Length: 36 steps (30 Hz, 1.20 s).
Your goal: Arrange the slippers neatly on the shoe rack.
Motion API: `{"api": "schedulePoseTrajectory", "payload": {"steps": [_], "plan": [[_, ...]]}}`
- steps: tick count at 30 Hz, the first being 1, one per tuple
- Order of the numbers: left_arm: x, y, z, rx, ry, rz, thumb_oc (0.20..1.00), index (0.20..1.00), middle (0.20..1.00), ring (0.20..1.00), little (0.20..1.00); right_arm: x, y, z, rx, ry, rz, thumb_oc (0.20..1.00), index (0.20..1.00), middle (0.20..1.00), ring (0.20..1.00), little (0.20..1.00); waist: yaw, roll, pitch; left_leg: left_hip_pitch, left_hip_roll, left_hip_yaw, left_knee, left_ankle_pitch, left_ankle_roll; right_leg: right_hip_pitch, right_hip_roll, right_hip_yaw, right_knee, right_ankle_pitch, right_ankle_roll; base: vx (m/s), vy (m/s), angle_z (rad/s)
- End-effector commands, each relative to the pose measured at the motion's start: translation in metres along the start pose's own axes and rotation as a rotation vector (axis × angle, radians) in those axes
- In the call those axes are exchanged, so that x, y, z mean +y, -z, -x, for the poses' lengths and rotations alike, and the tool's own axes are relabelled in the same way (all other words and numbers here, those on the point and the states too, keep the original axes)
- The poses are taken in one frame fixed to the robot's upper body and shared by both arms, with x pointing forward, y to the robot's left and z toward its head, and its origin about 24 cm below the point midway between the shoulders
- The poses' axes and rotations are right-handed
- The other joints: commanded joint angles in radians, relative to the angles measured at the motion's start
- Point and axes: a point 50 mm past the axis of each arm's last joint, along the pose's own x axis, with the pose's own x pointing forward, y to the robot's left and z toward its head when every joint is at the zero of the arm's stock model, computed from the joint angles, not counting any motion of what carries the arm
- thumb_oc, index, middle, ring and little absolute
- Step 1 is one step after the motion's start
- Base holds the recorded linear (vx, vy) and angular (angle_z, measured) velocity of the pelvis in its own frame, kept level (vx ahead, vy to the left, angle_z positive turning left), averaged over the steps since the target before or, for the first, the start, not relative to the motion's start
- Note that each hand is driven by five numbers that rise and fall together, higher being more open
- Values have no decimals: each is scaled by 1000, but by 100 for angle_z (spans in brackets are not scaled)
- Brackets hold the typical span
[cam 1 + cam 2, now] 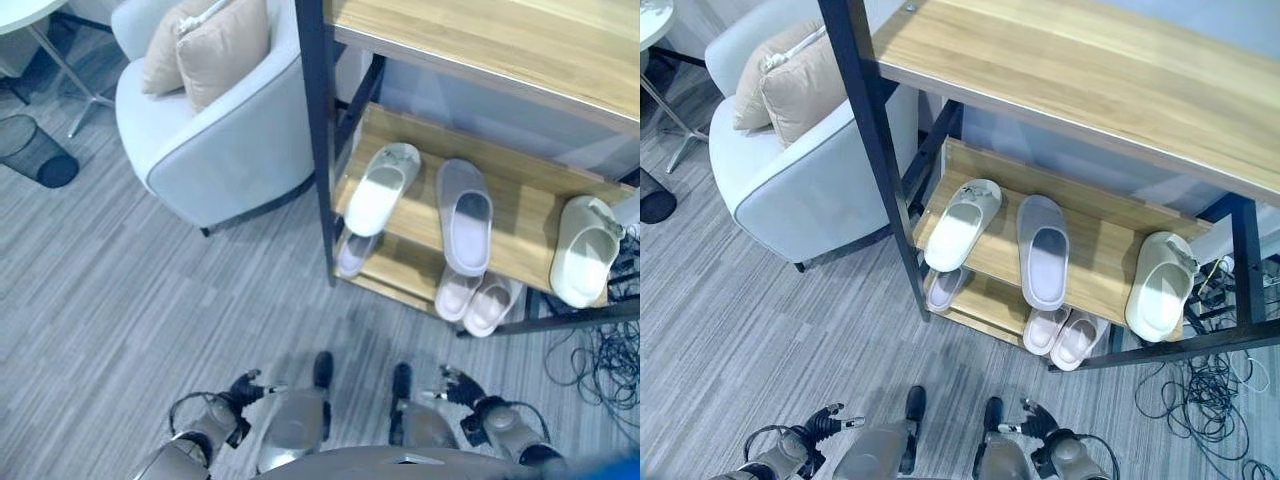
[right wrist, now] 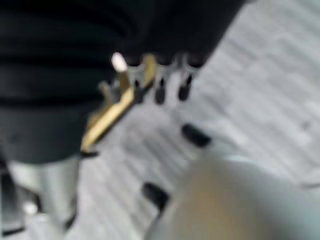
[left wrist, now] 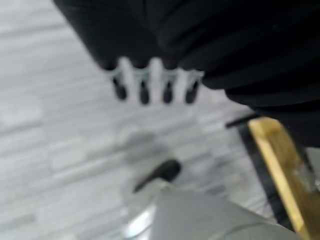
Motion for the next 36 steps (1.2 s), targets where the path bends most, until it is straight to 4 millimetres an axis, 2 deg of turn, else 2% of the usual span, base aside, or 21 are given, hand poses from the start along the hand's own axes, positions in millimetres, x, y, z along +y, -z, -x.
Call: {"api": "schedulePoseTrajectory", "payload": {"steps": [1, 5, 7, 8, 11, 12, 13, 14, 15, 16, 19, 21, 23, 26, 27, 29, 30, 32, 34, 35, 36], "plan": [[-7, 3, 2, -12, 16, 18, 1000, 1000, 1000, 1000, 1000, -13, -15, 1, -82, -10, 73, 1000, 1000, 1000, 1000, 1000, -4, -12, 21, -90, 51, -78, 74, -66, -65, -32, 3, 18, 136, -93, -15, 7, -19, 7], [-23, 6, 4, -12, 42, 100, 1000, 1000, 1000, 1000, 1000, 1, -30, 0, -153, -76, 126, 1000, 1000, 1000, 1000, 1000, 17, 1, 23, -94, 46, -99, 54, -50, -69, -27, -1, -3, 115, -97, -18, 9, -23, 2], [-23, 6, 4, -12, 42, 100, 1000, 1000, 1000, 1000, 1000, 1, -30, 0, -153, -76, 126, 1000, 1000, 1000, 1000, 1000, 16, 2, 23, -94, 46, -100, 53, -50, -69, -27, -1, -4, 114, -97, -18, 5, -18, 14], [-32, 6, 5, -14, 69, 85, 1000, 1000, 1000, 1000, 1000, 4, -43, -1, -200, -93, 160, 1000, 1000, 1000, 1000, 1000, 26, 9, 27, -96, 45, -107, 48, -45, -71, -26, -1, -11, 113, -100, -19, 4, -17, 14], [-37, 4, 6, -27, 89, 47, 1000, 1000, 1000, 1000, 1000, 11, -64, -2, -275, -124, 224, 1000, 1000, 1000, 1000, 1000, 40, 17, 32, -96, 44, -118, 43, -42, -72, -23, 0, -20, 110, -105, -19, 7, -31, 10], [-37, 3, 6, -33, 88, 41, 1000, 1000, 1000, 1000, 1000, 17, -87, -1, -357, -156, 271, 1000, 1000, 1000, 1000, 1000, 49, 21, 36, -97, 44, -124, 42, -39, -74, -22, 1, -26, 112, -108, -19, 25, -49, 17], [-35, 3, 6, -40, 83, 28, 1000, 1000, 1000, 1000, 1000, 25, -121, 6, -492, -201, 351, 1000, 1000, 1000, 1000, 1000, 61, 27, 39, -97, 45, -133, 39, -38, -75, -21, 3, -31, 115, -114, -18, 25, -43, 13], [-35, 3, 6, -40, 83, 29, 1000, 1000, 1000, 1000, 1000, 25, -121, 6, -491, -201, 351, 1000, 1000, 1000, 1000, 1000, 61, 27, 39, -96, 45, -133, 39, -38, -75, -21, 3, -32, 116, -115, -18, 27, -23, 13], [-34, 3, 6, -46, 82, 22, 1000, 1000, 1000, 1000, 1000, 25, -135, 9, -546, -209, 368, 1000, 1000, 1000, 1000, 1000, 65, 29, 41, -96, 46, -134, 37, -37, -76, -22, 3, -32, 117, -115, -18, 4, -2, 8], [-34, 2, 6, -46, 82, 22, 1000, 1000, 1000, 1000, 1000, 25, -136, 9, -546, -209, 368, 1000, 1000, 1000, 1000, 1000, 64, 29, 41, -96, 46, -134, 37, -37, -76, -22, 3, -32, 117, -115, -18, 8, -5, 9], [-28, 3, 7, -59, 64, 25, 1000, 1000, 1000, 1000, 1000, 28, -172, 22, -691, -239, 402, 1000, 1000, 1000, 1000, 1000, 71, 36, 47, -96, 48, -134, 36, -34, -77, -26, 5, -31, 122, -117, -17, 3, -2, 2], [-24, 7, 7, -44, 47, 37, 1000, 1000, 1000, 1000, 1000, 34, -202, 36, -805, -279, 467, 1000, 1000, 1000, 1000, 1000, 77, 40, 54, -97, 50, -134, 40, -35, -80, -31, 6, -30, 130, -120, -17, 0, 0, 0], [-26, 7, 7, -37, 47, 37, 1000, 1000, 1000, 1000, 1000, 38, -223, 49, -895, -299, 526, 1000, 1000, 1000, 1000, 1000, 79, 43, 61, -100, 52, -133, 43, -36, -81, -35, 6, -29, 136, -123, -17, 0, 0, 0], [-28, 5, 6, -41, 52, 30, 1000, 1000, 1000, 1000, 1000, 39, -249, 72, -1041, -301, 597, 1000, 1000, 1000, 1000, 1000, 77, 43, 69, -104, 55, -133, 48, -38, -82, -41, 7, -24, 142, -125, -17, 0, 0, 0], [-28, 5, 6, -42, 52, 30, 1000, 1000, 1000, 1000, 1000, 39, -250, 73, -1041, -301, 597, 1000, 1000, 1000, 1000, 1000, 77, 44, 70, -104, 55, -132, 49, -38, -82, -41, 7, -24, 142, -125, -17, 0, 0, 0], [-31, 1, 6, -54, 61, 21, 1000, 1000, 1000, 1000, 1000, 40, -270, 96, -1173, -298, 630, 1000, 1000, 1000, 1000, 1000, 75, 44, 77, -107, 58, -128, 58, -42, -82, -47, 9, -18, 149, -127, -17, 28, -11, -4], [-35, -4, 5, -68, 72, 20, 1000, 1000, 1000, 1000, 1000, 40, -286, 119, -1298, -286, 651, 1000, 1000, 1000, 1000, 1000, 69, 42, 75, -107, 60, -125, 63, -47, -81, -49, 11, -14, 152, -129, -16, 61, -22, -5], [-36, -7, 5, -79, 66, 22, 1000, 1000, 1000, 1000, 1000, 36, -294, 136, -1385, -266, 634, 1000, 1000, 1000, 1000, 1000, 65, 40, 73, -107, 62, -122, 66, -50, -82, -49, 12, -13, 152, -130, -16, 32, -9, -2], [-35, -8, 4, -86, 58, 13, 1000, 1000, 1000, 1000, 1000, 32, -297, 143, -1420, -245, 623, 1000, 1000, 1000, 1000, 1000, 63, 40, 72, -108, 63, -122, 68, -51, -82, -50, 12, -12, 152, -130, -16, 16, -6, 0], [-32, -11, 4, -96, 24, -2, 1000, 1000, 1000, 1000, 1000, 29, -303, 164, -1527, -211, 630, 1000, 1000, 1000, 1000, 1000, 60, 37, 72, -110, 65, -122, 70, -54, -82, -51, 13, -12, 152, -130, -16, 31, -12, -1], [-32, -12, 4, -97, 24, -2, 1000, 1000, 1000, 1000, 1000, 29, -303, 165, -1526, -210, 629, 1000, 1000, 1000, 1000, 1000, 61, 37, 72, -110, 65, -122, 70, -54, -82, -51, 13, -12, 152, -130, -16, 0, 0, 0]]}}
